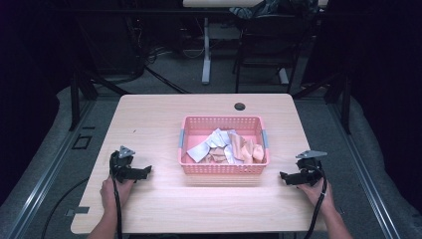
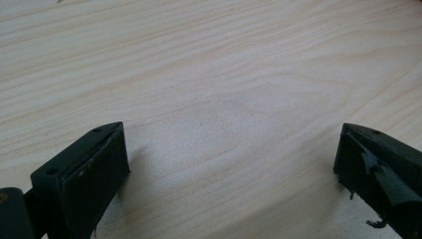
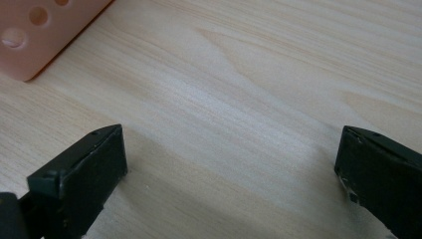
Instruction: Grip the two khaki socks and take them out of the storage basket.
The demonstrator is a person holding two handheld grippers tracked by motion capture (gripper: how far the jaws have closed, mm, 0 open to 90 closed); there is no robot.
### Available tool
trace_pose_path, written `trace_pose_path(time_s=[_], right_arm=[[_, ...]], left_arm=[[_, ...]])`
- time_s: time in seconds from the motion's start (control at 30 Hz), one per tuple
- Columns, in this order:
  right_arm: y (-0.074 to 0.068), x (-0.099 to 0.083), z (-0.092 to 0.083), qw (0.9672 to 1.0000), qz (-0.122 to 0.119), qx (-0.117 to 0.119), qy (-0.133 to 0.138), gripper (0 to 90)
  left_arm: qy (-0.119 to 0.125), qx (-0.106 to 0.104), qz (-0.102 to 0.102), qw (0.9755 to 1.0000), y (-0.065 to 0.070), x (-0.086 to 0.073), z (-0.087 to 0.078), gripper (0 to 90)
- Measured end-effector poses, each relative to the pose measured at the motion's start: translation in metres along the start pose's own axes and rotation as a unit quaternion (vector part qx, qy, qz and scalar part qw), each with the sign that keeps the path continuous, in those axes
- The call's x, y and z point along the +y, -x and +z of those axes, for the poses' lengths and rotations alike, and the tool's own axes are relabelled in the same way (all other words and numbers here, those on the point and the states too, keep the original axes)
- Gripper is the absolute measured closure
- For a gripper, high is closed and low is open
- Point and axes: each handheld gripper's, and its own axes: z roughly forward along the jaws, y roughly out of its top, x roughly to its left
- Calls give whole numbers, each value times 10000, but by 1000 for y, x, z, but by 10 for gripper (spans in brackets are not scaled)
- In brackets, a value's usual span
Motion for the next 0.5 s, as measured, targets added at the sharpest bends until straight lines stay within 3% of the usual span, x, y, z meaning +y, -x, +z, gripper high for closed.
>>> trace_pose_path(time_s=[0.17,0.2,0.5], right_arm=[[-1,0,1,10000,26,-21,18,0],[-2,4,0,9998,67,-82,-147,0],[-3,20,4,9968,123,-146,-779,0]], left_arm=[[-2,0,-3,10000,0,0,0,4],[-10,-1,-9,10000,0,0,0,4],[-17,-3,5,10000,0,0,0,4]])
